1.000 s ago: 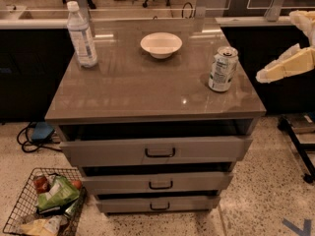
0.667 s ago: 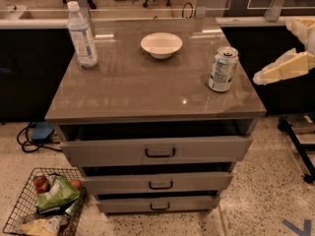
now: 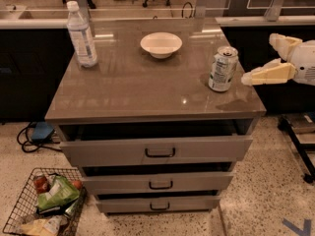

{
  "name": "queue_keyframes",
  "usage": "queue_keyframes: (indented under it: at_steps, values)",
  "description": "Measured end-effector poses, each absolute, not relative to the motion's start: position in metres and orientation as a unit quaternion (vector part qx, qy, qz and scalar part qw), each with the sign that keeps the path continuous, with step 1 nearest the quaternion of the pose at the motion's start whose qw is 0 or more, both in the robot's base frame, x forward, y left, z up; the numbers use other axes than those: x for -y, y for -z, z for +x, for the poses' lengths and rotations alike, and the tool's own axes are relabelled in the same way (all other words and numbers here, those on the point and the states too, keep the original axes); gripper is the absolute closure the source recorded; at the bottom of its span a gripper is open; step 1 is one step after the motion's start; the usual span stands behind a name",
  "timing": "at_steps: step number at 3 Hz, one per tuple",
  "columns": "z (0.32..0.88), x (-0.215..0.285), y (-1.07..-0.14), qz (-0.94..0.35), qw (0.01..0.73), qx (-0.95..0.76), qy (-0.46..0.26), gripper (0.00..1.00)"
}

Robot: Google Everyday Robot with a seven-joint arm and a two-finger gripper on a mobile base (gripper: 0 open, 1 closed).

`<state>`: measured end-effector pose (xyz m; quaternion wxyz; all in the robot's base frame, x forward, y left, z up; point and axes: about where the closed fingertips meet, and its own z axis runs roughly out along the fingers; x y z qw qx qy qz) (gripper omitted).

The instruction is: Place 7up can into paper bowl

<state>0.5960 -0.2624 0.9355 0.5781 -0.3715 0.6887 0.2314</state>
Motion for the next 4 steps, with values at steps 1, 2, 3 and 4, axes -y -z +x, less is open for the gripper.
queue_keyframes:
  at_steps: [1, 2, 3, 4]
  values:
    - [0.608, 0.257, -0.921, -0.354, 0.59, -0.677, -0.26, 0.0]
    - [0.619, 0.251, -0.904, -0.354, 0.6, -0.66, -0.281, 0.0]
    - [0.627, 0.248, -0.889, -0.362, 0.61, -0.64, -0.296, 0.0]
    - [0.637, 0.24, -0.88, -0.371, 0.614, -0.625, -0.308, 0.0]
